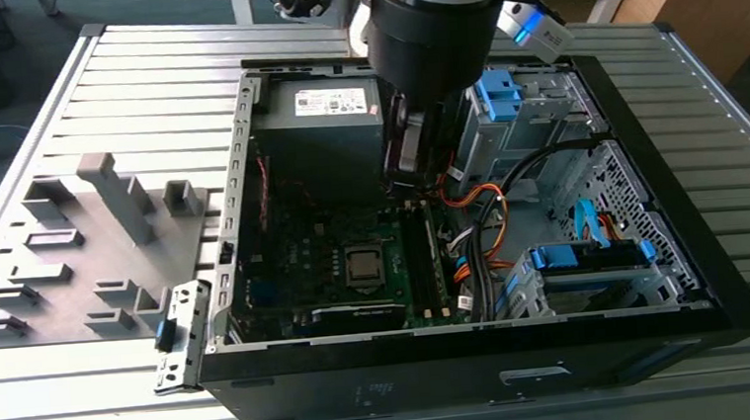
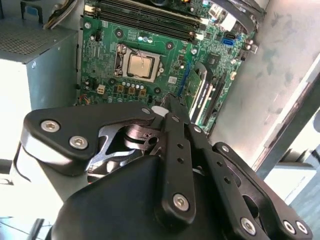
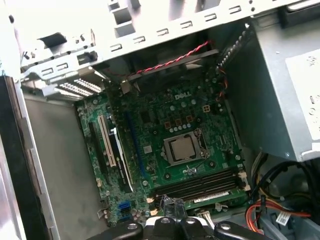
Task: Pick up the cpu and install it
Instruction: 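Install the first cpu locking lever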
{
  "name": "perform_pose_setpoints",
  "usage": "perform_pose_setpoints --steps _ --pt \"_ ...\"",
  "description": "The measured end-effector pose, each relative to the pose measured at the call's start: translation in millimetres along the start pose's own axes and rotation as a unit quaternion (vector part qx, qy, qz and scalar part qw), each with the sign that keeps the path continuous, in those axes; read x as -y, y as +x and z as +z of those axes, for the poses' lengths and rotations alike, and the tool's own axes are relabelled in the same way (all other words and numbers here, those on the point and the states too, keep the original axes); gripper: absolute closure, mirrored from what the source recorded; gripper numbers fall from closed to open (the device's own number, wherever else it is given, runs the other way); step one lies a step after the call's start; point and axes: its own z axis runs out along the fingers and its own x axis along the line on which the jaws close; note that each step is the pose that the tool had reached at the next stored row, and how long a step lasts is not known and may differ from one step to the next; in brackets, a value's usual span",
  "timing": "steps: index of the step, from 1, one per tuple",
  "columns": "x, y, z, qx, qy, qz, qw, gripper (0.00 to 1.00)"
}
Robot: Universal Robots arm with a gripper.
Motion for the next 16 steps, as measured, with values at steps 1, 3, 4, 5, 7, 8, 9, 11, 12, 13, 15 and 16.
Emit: perform_pose_setpoints --steps 1,3,4,5,7,8,9,11,12,13,15,16 --pt "0.0 -0.2 1.4 0.0001 0.0004 -0.004 0.99999 0.89" --pt "-0.2 -0.9 3.7 0.0009 0.0010 -0.010 0.99994 0.89" --pt "-0.2 -1.3 4.7 0.0015 0.0011 -0.014 0.99991 0.89" --pt "-0.3 -1.7 5.8 0.0023 0.0013 -0.017 0.99986 0.89" --pt "-0.5 -2.5 7.9 0.0035 0.0016 -0.023 0.99974 0.89" --pt "-0.7 -3.1 9.1 0.0039 0.0019 -0.025 0.99967 0.89" --pt "-0.9 -4.0 10.3 0.0043 0.0019 -0.027 0.99962 0.89" --pt "-1.2 -5.6 12.0 0.0053 0.0019 -0.030 0.99954 0.89" --pt "-1.3 -6.2 13.0 0.0063 0.0017 -0.030 0.99952 0.89" --pt "-1.4 -6.7 14.0 0.0078 0.0013 -0.030 0.99951 0.89" --pt "-1.6 -7.6 16.0 0.0121 0.0002 -0.030 0.99946 0.89" --pt "-1.7 -7.8 17.2 0.0138 -0.0003 -0.030 0.99944 0.89"
